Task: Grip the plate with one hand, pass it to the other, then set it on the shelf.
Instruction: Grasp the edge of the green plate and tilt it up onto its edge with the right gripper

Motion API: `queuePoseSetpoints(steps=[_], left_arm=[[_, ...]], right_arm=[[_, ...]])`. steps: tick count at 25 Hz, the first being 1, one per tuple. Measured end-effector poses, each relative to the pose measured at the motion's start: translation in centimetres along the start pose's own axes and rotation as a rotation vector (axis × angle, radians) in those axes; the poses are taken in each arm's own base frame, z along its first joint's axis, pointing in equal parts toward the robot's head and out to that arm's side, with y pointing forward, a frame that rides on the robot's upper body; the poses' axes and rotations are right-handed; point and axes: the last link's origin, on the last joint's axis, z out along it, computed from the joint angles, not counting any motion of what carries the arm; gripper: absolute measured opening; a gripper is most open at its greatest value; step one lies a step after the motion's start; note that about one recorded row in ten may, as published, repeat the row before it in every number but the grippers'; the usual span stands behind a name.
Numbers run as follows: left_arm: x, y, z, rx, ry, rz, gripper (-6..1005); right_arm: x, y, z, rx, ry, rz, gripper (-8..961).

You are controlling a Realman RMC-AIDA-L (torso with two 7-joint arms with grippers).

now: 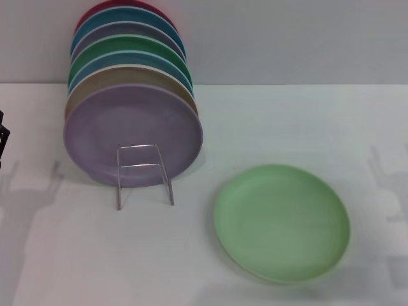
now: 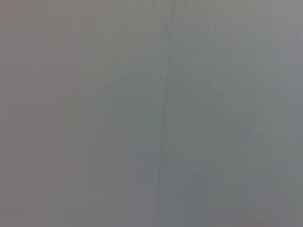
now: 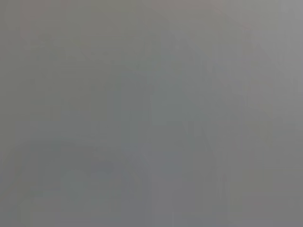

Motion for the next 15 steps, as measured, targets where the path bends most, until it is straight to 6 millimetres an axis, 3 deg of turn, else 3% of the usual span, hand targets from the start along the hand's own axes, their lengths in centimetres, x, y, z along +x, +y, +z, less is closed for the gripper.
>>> queuePoseSetpoints(steps=[12,15], left_arm=[[0.0,-0.2,-0.3,0.006,-0.003,0.005,804],[0.0,-0.3,-0.4,0.007,-0.004,0.005,804]], right_arm=[[-1.2,0.1,-0.2,0.077,-0.048,-0.334,690],[-1.5,0.4,-0.1,0.087,-0.051,-0.352,690]])
